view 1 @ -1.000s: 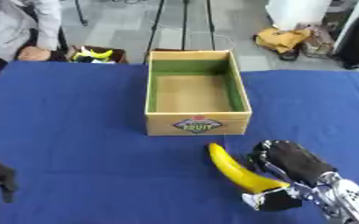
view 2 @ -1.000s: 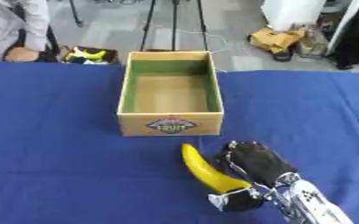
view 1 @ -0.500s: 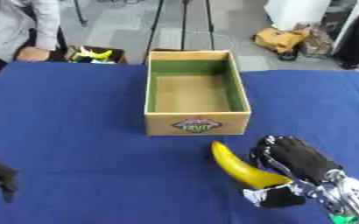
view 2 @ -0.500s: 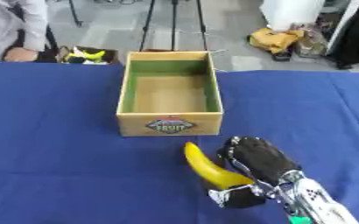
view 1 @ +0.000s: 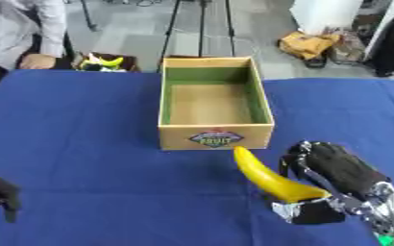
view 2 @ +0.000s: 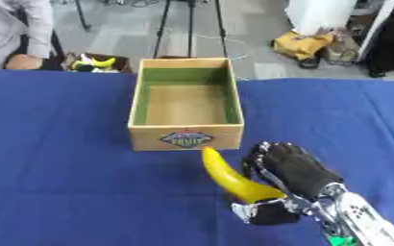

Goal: Pick up objects on the table and place them in the box.

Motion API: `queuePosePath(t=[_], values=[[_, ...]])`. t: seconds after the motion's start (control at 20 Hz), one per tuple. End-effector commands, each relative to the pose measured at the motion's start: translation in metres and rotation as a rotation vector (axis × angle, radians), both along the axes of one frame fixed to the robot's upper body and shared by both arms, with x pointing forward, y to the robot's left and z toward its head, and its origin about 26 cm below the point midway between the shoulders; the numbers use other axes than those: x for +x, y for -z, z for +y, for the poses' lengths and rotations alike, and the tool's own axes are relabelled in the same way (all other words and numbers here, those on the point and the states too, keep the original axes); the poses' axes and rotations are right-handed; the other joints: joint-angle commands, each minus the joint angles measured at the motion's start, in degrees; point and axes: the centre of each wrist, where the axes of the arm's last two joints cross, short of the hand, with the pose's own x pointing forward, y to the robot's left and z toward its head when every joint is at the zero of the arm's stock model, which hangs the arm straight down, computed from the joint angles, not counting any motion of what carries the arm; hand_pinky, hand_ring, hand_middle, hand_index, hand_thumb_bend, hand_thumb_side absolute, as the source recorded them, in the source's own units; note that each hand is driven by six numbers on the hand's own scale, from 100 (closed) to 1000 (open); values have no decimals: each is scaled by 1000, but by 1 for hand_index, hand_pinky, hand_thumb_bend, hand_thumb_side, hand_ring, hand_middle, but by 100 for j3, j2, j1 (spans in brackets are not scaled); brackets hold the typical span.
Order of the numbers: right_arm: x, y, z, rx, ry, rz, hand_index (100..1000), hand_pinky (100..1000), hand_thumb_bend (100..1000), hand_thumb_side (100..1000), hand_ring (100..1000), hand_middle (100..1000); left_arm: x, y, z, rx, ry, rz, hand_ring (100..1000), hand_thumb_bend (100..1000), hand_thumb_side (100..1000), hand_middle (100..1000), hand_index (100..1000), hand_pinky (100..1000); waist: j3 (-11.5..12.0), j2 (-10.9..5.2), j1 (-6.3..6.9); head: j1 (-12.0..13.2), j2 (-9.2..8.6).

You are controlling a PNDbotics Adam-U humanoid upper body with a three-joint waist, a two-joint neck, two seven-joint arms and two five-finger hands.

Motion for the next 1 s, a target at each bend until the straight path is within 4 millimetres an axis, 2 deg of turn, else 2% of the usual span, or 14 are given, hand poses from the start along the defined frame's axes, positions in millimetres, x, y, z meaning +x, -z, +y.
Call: queuePosePath(t=[0.05, 0.55, 1.0], values=[[-6, -16, -4, 11, -16, -46, 430, 248, 306, 572, 416, 314, -2, -6, 2, 14, -4, -21, 324, 100, 1000, 364, 475, 182, -4, -114, 17, 12, -35], [-19, -43, -7, 86, -64, -78, 418, 242, 349, 580, 406, 304, -2, -7, 3, 16, -1, -23, 324, 100, 1000, 364, 475, 182, -8, -133, 11, 36, -33], [-18, -62, -11, 142, -72, -128, 408, 236, 348, 602, 403, 301, -2, -7, 3, 16, -3, -22, 325, 100, 1000, 364, 475, 182, -2, -133, 1, 40, -60]])
